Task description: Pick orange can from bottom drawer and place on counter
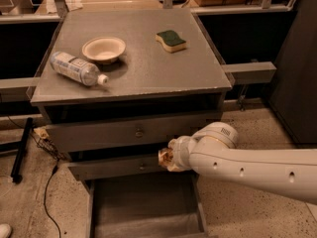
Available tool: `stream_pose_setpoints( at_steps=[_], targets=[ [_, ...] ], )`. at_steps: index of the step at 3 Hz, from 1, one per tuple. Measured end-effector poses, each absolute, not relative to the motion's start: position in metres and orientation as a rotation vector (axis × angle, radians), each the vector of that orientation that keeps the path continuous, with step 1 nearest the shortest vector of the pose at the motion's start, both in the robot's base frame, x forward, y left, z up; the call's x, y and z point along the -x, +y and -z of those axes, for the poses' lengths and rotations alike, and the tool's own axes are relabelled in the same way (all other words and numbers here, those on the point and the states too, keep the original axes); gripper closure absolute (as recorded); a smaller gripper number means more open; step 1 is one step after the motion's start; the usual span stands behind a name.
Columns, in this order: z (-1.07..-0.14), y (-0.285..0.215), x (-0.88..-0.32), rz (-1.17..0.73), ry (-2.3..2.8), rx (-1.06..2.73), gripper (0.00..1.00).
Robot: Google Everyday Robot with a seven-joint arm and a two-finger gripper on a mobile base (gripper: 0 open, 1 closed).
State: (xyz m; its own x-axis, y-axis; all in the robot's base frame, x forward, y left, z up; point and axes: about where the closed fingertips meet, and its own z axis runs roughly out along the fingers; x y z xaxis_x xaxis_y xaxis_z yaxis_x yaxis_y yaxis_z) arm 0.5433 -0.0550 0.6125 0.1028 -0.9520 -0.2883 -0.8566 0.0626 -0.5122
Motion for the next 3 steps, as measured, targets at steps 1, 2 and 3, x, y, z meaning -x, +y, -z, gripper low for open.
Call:
stream_pose_setpoints(
  at_steps=[1, 2, 3],
  targets=[
    [-0.636, -0.058, -0.552, 0.25, 1.744, 1.791, 1.0],
    [-0.671, -0.069, -0.561, 0.318, 1.723, 1.768, 1.0],
    [-0.704, -0.079, -0.569, 0.38, 1.7, 1.733, 1.0]
  ],
)
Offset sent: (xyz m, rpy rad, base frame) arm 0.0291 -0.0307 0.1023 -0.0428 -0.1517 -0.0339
